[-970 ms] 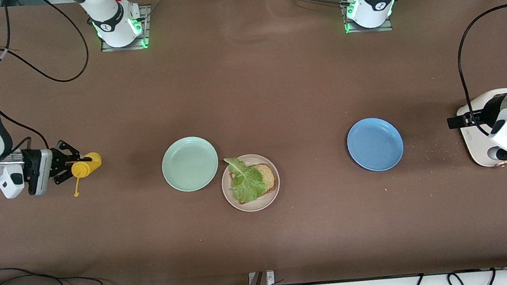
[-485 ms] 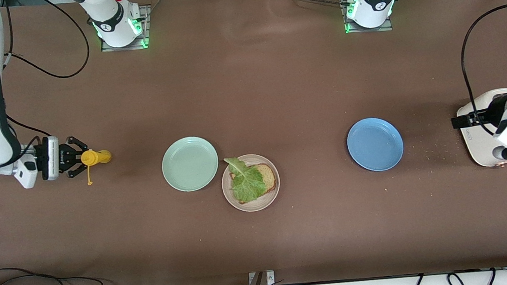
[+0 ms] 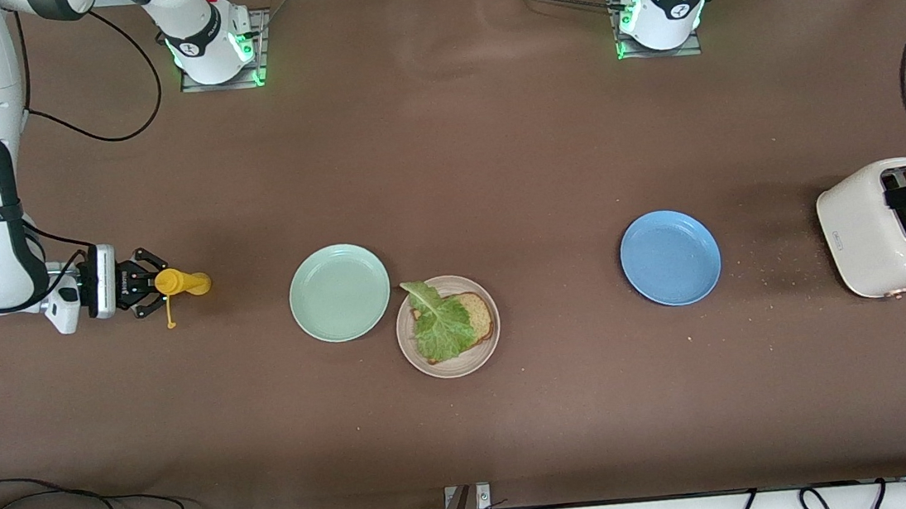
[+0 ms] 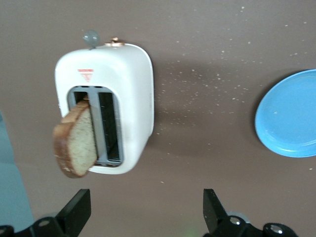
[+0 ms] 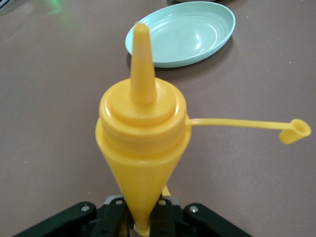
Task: Make sandwich on beige plate with both arms
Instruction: 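Lower the bottle with the right gripper while the left gripper grasps toast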
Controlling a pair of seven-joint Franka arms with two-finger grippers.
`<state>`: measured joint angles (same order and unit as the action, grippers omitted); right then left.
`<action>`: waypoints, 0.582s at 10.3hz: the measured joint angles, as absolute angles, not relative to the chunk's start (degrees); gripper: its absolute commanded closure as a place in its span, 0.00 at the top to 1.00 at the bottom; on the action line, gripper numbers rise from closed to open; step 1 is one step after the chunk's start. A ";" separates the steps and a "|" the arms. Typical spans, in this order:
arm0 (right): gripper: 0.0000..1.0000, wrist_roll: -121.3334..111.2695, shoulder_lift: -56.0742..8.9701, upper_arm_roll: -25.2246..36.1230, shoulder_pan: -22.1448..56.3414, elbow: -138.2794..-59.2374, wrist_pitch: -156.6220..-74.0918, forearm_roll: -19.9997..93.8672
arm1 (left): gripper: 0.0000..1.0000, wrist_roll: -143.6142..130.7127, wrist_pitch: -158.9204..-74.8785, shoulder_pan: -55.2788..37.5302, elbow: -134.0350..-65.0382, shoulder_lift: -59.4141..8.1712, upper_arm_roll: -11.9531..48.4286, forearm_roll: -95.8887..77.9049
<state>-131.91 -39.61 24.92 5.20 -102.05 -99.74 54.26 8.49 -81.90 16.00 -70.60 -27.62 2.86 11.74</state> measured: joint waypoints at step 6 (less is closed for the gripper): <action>0.56 -132.09 -39.73 24.46 5.21 -102.03 -99.75 54.68 | 1.00 14.86 -91.98 23.95 -77.36 -27.69 2.92 11.75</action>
